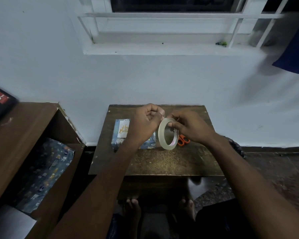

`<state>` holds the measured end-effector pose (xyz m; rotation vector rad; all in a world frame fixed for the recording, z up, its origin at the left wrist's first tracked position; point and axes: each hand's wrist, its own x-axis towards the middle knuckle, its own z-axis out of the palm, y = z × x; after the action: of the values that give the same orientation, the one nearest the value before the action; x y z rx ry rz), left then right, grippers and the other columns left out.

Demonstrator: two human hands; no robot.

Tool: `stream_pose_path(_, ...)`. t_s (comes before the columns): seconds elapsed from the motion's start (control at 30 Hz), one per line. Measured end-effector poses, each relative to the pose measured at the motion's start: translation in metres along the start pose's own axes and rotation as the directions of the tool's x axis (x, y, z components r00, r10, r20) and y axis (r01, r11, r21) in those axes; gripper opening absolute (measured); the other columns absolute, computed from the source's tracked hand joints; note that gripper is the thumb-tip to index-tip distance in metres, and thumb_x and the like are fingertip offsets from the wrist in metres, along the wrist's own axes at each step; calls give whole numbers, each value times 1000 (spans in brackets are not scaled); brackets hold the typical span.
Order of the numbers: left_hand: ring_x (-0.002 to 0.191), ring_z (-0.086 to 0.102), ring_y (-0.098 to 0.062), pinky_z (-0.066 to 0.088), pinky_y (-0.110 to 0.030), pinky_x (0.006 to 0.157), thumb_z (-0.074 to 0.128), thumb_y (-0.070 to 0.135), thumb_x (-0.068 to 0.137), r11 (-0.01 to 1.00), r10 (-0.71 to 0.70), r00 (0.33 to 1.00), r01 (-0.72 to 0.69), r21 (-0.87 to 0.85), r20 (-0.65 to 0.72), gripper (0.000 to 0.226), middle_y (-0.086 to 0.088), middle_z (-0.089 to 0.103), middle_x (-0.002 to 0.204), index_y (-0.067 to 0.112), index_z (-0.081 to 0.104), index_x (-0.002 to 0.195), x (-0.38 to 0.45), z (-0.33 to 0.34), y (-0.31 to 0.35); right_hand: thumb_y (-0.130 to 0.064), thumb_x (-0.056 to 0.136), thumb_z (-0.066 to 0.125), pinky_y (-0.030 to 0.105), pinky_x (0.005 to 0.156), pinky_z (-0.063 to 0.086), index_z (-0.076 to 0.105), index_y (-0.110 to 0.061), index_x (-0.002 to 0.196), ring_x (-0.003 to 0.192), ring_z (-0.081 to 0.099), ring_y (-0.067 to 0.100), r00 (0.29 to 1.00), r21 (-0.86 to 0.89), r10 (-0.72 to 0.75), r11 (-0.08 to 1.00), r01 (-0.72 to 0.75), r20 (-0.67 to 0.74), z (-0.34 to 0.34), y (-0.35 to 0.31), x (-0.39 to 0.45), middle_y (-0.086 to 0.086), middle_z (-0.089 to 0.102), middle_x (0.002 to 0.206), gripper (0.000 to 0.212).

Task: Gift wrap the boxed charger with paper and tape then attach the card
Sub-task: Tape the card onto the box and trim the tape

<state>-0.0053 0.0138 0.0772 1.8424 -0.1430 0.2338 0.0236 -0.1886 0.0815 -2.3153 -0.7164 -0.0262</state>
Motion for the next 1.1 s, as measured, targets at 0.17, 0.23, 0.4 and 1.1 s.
stream_pose_path(0.17, 85, 77, -11, 64, -36, 81, 71, 14, 100, 1000, 6, 998, -5, 6, -69, 4, 3, 79, 86, 16, 74, 97, -2, 4, -1, -18, 99, 69, 19, 66, 39, 67, -22, 86, 73, 61, -3, 996, -31, 71, 997, -69, 58, 10, -9, 1, -15, 67, 76, 13)
stream_pose_path(0.23, 86, 78, -11, 64, -33, 81, 71, 10, 99, 1000, -19, 996, 18, -18, -88, 5, 2, 80, 88, 14, 74, 98, -1, 4, -1, -19, 99, 69, 20, 65, 38, 65, -22, 84, 72, 59, 0, 994, -42, 99, 994, -97, 52, 13, -11, 2, -13, 65, 76, 15)
stream_pose_path(0.4, 87, 77, -13, 62, -28, 79, 66, 10, 104, 998, -15, 994, 7, -68, -112, 9, -1, 80, 90, 6, 73, 99, -1, 7, 2, -12, 103, 63, 37, 63, 60, 70, -11, 93, 66, 73, 17, 981, 139, 166, 974, -180, 104, 11, -21, -1, 2, 76, 84, 11)
stream_pose_path(1.1, 71, 78, -18, 54, -26, 60, 66, 19, 106, 993, -89, 996, 89, -76, 4, 6, -3, 82, 85, 14, 63, 106, -4, -1, 7, -1, 102, 55, 35, 59, 56, 68, 5, 99, 61, 69, 28, 883, 287, 324, 859, -425, 340, 14, -23, -4, 18, 77, 82, 15)
